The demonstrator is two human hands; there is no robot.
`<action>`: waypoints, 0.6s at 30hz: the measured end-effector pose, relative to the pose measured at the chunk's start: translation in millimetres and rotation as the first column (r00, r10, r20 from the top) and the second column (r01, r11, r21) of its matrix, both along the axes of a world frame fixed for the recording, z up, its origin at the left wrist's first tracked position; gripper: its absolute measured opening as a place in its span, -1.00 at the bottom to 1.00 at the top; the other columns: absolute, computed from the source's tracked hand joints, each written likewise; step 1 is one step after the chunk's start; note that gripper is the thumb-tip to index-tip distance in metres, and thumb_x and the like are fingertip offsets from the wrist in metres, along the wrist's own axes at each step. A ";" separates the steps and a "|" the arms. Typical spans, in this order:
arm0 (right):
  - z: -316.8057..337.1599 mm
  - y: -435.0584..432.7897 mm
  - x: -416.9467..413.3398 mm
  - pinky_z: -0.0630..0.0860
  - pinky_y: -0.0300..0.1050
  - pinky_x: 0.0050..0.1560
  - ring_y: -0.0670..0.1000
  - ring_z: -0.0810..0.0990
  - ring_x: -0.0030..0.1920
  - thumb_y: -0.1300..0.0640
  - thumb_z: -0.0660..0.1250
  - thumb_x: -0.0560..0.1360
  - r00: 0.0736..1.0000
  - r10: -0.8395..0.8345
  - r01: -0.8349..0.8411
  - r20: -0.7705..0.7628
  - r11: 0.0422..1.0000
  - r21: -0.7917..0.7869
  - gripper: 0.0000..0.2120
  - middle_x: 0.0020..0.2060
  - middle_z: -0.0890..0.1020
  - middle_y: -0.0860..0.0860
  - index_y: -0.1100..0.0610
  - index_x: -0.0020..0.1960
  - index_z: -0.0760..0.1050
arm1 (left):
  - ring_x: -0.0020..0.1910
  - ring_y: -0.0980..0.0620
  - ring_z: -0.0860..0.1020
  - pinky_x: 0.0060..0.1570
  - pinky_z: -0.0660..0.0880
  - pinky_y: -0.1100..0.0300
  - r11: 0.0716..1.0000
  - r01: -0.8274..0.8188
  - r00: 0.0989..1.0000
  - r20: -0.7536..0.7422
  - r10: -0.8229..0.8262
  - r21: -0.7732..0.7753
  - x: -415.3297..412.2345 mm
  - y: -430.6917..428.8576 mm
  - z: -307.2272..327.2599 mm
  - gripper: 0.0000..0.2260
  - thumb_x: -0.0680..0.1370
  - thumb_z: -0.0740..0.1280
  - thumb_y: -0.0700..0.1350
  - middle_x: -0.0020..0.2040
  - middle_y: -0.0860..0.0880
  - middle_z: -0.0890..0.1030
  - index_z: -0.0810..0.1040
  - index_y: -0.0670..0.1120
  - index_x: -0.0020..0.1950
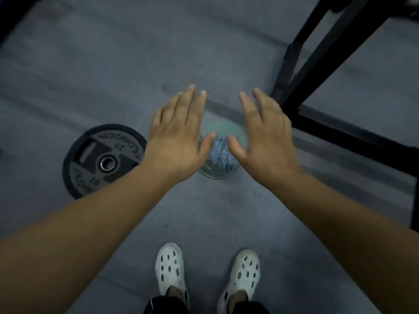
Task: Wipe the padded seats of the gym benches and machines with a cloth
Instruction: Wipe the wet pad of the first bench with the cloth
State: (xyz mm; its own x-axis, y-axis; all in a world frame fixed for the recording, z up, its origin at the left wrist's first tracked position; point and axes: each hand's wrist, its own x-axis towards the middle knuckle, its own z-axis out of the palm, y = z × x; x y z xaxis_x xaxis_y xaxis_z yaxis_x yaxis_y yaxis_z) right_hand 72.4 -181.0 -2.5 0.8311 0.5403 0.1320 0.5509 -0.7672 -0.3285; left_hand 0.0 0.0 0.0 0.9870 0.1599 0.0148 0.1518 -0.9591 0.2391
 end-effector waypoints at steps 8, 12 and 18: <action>-203.6 25.9 13.1 0.27 0.20 0.37 0.23 0.29 0.48 -0.19 0.19 0.53 0.996 -0.023 0.015 -0.087 0.996 -0.090 -0.33 0.50 0.31 0.19 0.10 0.54 0.26 | 0.54 -0.15 0.17 0.45 0.16 -0.12 0.999 0.038 0.996 -0.083 -0.037 0.017 14.2 9.8 -179.3 -0.35 0.62 0.02 0.22 0.61 -0.12 0.13 0.08 -0.09 0.62; -262.1 42.5 28.7 0.29 0.20 0.34 0.21 0.30 0.45 -0.31 -0.06 0.52 0.977 -0.054 0.006 -0.206 0.974 -0.225 -0.30 0.48 0.31 0.17 0.01 0.54 0.28 | 0.56 -0.13 0.15 0.47 0.14 -0.12 0.999 0.050 0.993 -0.104 -0.052 -0.019 25.8 13.7 -221.2 -0.34 0.61 -0.03 0.25 0.61 -0.10 0.12 0.06 -0.08 0.62; -285.0 48.1 41.7 0.29 0.04 -0.08 0.21 0.44 0.07 0.09 0.29 0.52 0.978 -0.067 0.015 -0.196 0.967 -0.253 -0.74 0.03 0.45 0.13 0.10 0.19 0.46 | 0.55 -0.12 0.15 0.47 0.15 -0.12 0.995 0.086 0.990 -0.109 -0.090 -0.045 39.9 13.0 -224.9 -0.35 0.61 0.00 0.24 0.61 -0.10 0.13 0.06 -0.07 0.62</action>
